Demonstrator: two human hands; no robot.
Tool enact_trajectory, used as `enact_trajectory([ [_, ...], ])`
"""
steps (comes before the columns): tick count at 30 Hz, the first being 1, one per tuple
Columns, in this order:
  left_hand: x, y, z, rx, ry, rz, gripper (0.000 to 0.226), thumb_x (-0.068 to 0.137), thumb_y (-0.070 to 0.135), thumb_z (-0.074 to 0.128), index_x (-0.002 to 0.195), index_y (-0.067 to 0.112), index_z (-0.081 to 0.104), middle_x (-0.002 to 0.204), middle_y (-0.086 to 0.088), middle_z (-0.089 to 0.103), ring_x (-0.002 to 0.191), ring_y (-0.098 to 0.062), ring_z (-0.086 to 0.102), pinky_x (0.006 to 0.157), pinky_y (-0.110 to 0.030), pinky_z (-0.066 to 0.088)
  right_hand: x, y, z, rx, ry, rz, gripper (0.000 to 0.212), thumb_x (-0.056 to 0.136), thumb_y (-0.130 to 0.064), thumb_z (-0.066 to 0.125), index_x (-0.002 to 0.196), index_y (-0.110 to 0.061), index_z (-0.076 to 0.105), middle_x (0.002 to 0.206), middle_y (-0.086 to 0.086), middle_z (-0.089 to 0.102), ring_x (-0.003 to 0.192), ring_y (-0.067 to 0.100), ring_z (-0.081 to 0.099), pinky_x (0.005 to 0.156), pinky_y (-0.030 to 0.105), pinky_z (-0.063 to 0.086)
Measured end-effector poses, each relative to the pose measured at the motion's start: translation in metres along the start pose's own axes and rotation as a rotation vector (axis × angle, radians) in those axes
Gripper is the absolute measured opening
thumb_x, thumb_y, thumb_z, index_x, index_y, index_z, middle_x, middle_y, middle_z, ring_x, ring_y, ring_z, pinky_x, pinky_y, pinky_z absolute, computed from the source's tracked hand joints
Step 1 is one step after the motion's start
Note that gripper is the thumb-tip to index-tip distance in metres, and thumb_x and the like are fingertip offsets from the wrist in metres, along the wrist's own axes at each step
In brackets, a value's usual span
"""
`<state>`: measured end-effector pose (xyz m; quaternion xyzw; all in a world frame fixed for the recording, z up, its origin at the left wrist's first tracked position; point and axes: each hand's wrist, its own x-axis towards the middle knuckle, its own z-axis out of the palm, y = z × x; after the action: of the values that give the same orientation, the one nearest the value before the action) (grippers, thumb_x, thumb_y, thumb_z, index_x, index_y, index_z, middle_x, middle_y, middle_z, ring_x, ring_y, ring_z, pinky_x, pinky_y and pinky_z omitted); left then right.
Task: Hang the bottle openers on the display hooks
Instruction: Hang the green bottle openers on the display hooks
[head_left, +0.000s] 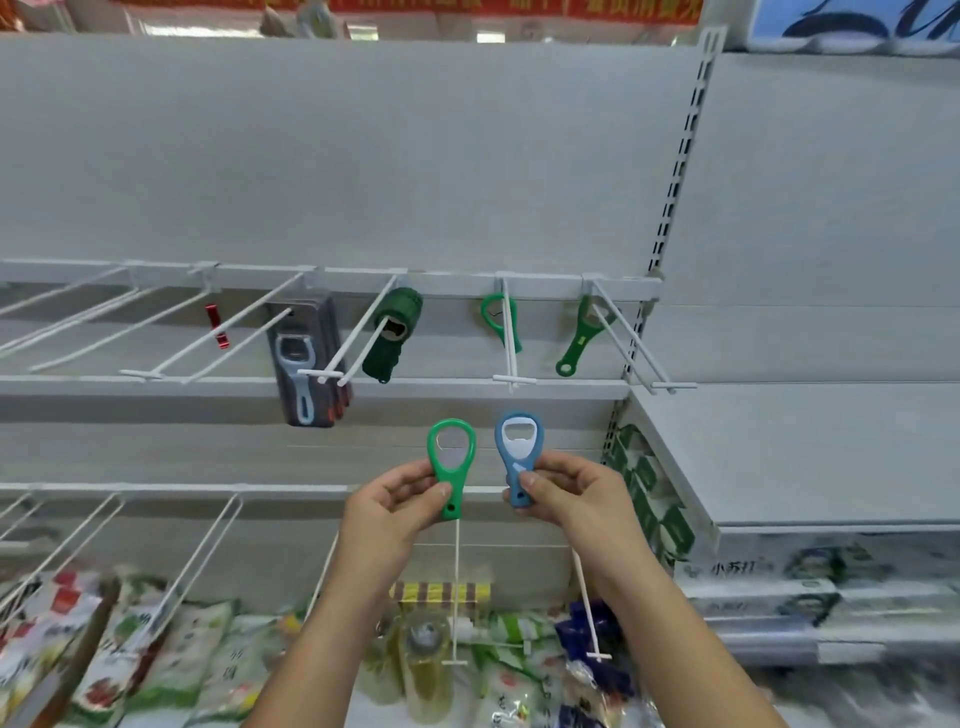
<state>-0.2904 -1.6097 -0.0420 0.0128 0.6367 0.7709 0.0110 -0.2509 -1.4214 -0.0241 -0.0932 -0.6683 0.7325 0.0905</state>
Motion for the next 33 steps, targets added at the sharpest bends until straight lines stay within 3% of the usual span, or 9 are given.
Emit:
enact_trajectory([
  [11, -0.003, 0.001, -0.012, 0.008, 0.013, 0.026, 0.029, 0.083, -0.006, 0.071, 0.097, 0.020, 0.071, 0.086, 0.000, 0.079, 0.078, -0.011, 0.075, 0.065, -0.020, 0.059, -0.010, -0.031, 0.009, -0.028, -0.087, -0.139, 0.019, 0.089, -0.001, 0.068, 0.105, -0.007, 0.074, 0.091, 0.012, 0.078, 0.084, 0.023, 0.076, 0.072, 0.025, 0.061],
  [28, 0.003, -0.011, -0.030, 0.036, 0.010, 0.002, 0.031, 0.081, -0.005, 0.074, 0.100, 0.020, 0.073, 0.092, -0.004, 0.079, 0.086, -0.016, 0.075, 0.071, -0.024, 0.059, -0.009, -0.033, 0.017, 0.096, 0.021, -0.170, 0.018, 0.087, 0.002, 0.068, 0.103, -0.007, 0.072, 0.085, 0.014, 0.078, 0.081, 0.025, 0.076, 0.070, 0.026, 0.061],
  [33, 0.005, -0.010, -0.040, 0.016, 0.038, 0.007, 0.031, 0.081, -0.007, 0.073, 0.103, 0.014, 0.073, 0.090, -0.005, 0.079, 0.083, -0.015, 0.075, 0.067, -0.021, 0.059, 0.000, -0.032, 0.022, 0.092, 0.023, -0.174, 0.019, 0.088, 0.001, 0.069, 0.106, -0.005, 0.070, 0.086, 0.015, 0.077, 0.082, 0.027, 0.076, 0.073, 0.033, 0.063],
])
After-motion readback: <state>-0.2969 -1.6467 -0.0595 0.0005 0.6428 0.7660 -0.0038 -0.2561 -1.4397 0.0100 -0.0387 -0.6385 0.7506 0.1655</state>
